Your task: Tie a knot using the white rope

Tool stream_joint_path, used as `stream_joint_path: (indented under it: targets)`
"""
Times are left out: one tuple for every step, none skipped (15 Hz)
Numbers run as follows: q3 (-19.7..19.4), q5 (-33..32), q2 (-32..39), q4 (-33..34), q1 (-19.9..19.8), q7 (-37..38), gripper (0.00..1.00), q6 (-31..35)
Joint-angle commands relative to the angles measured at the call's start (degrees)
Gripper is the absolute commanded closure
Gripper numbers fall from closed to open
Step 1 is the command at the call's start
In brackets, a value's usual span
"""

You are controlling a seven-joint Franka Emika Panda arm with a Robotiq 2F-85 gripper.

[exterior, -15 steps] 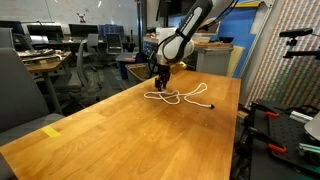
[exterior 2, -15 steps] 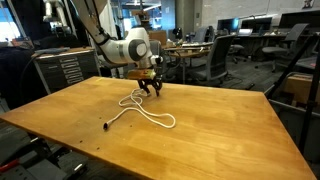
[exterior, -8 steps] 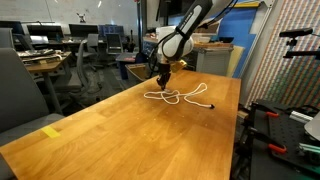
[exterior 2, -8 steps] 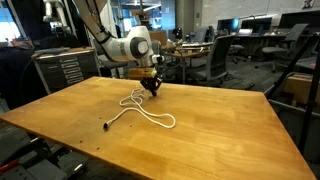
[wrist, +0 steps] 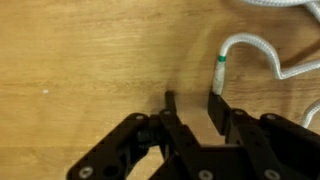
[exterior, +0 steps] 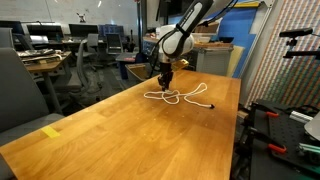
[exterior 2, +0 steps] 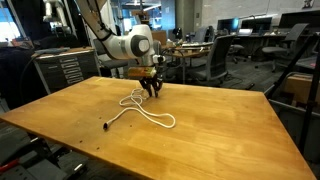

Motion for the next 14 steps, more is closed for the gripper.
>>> stream_joint_path:
  targets:
    - [2.02, 2.23, -3.13, -1.85, -1.17, 0.44, 0.27, -3.20]
    - [2.58, 3.05, -3.22, -1.99, -1.47, 0.16, 0.19, -3.36]
    - [3.10, 3.73, -3.22, -2.05, -1.71, -0.09, 0.12, -3.18]
    - [3.43, 4.31, -3.18, -2.20, -1.80, -0.08, 0.06, -2.68]
    - [3.60, 4.69, -3.10, -2.17, -1.81, 0.04, 0.00, -2.91]
    - [3.68, 4.94, -2.93, -2.28, -1.79, 0.17, 0.00, -2.79]
    - [3.68, 5.08, -2.68, -2.36, -1.80, 0.26, 0.00, -2.81]
    - [3.68, 5.41, -2.25, -2.31, -1.99, 0.37, 0.00, -3.07]
    - [3.52, 5.65, -1.99, -2.50, -1.99, 0.61, 0.00, -3.12]
    - [3.64, 6.04, -1.89, -2.89, -2.17, 0.56, 0.00, -3.46]
    - [3.76, 6.38, -1.94, -3.43, -2.34, 0.50, 0.00, -3.57]
    - [3.70, 6.58, -1.95, -3.86, -2.44, 0.51, 0.00, -3.49]
    - [3.41, 6.65, -1.92, -4.07, -2.46, 0.78, 0.00, -3.48]
    - [3.32, 6.75, -1.99, -4.35, -2.59, 0.89, 0.01, -3.37]
